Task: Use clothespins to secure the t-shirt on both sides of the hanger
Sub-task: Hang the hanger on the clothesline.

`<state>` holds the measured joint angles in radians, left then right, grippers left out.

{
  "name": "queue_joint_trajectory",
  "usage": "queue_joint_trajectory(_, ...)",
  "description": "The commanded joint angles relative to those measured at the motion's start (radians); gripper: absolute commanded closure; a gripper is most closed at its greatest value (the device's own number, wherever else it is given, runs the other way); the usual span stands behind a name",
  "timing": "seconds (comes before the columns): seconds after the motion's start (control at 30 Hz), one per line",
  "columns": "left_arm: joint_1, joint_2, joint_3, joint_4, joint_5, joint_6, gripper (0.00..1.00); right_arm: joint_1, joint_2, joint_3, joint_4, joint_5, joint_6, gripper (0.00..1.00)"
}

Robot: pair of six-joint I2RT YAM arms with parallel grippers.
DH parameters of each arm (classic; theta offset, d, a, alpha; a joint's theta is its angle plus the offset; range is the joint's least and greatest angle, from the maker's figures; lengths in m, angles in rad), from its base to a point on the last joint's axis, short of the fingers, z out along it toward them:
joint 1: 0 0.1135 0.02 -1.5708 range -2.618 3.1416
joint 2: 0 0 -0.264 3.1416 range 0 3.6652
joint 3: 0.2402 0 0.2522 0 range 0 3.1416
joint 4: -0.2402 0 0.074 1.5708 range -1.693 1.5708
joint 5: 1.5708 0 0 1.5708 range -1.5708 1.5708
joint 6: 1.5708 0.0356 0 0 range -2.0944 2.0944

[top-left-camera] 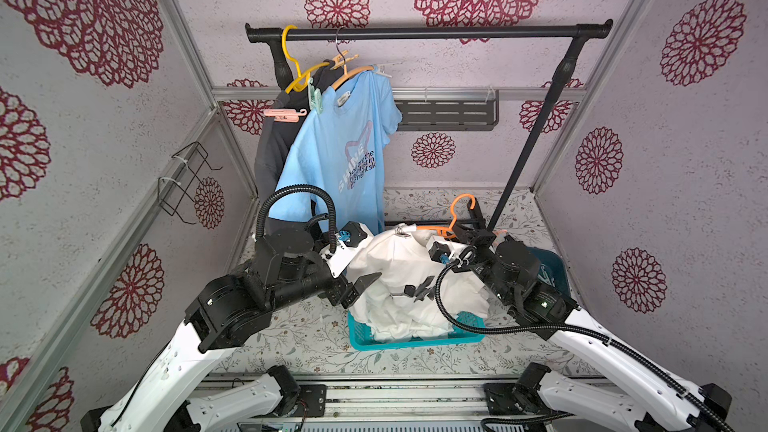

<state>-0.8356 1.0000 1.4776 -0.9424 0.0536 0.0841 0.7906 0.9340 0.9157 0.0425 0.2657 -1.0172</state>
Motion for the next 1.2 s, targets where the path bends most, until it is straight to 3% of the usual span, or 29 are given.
queue_joint_trajectory(0.0,-0.007,0.048,0.027,-0.019,0.069,-0.071,0.23,-0.001,-0.050,-0.005,0.124,-0.063,-0.069,0.84)
queue_joint_trajectory(0.13,-0.006,0.073,0.070,-0.017,0.023,-0.084,0.36,-0.001,-0.069,-0.029,0.135,-0.117,-0.092,0.84)
queue_joint_trajectory(0.23,-0.005,0.100,0.078,-0.018,0.063,-0.097,0.39,-0.001,-0.078,-0.038,0.159,-0.132,-0.095,0.82)
queue_joint_trajectory(0.5,-0.005,0.117,0.025,0.016,0.126,-0.116,0.60,0.000,-0.062,-0.011,0.149,-0.141,-0.125,0.81)
queue_joint_trajectory(0.63,-0.005,0.121,0.024,0.029,0.156,-0.132,0.77,0.000,-0.053,-0.002,0.149,-0.148,-0.139,0.81)
queue_joint_trajectory(0.73,-0.005,0.120,0.019,0.032,0.162,-0.136,0.79,0.000,-0.044,0.003,0.154,-0.152,-0.139,0.79)
queue_joint_trajectory(0.8,-0.005,0.119,0.012,0.037,0.162,-0.139,0.81,0.000,-0.038,0.013,0.142,-0.152,-0.130,0.74)
queue_joint_trajectory(0.9,-0.004,0.115,0.007,0.049,0.138,-0.142,0.93,0.000,-0.037,0.043,0.108,-0.155,-0.086,0.62)
queue_joint_trajectory(1.0,-0.005,0.115,0.008,0.052,0.101,-0.137,1.00,0.000,-0.043,0.095,0.034,-0.176,-0.015,0.45)
queue_joint_trajectory(1.17,-0.005,0.103,-0.004,0.087,0.062,-0.139,1.00,-0.001,-0.067,0.157,-0.086,-0.227,0.077,0.32)
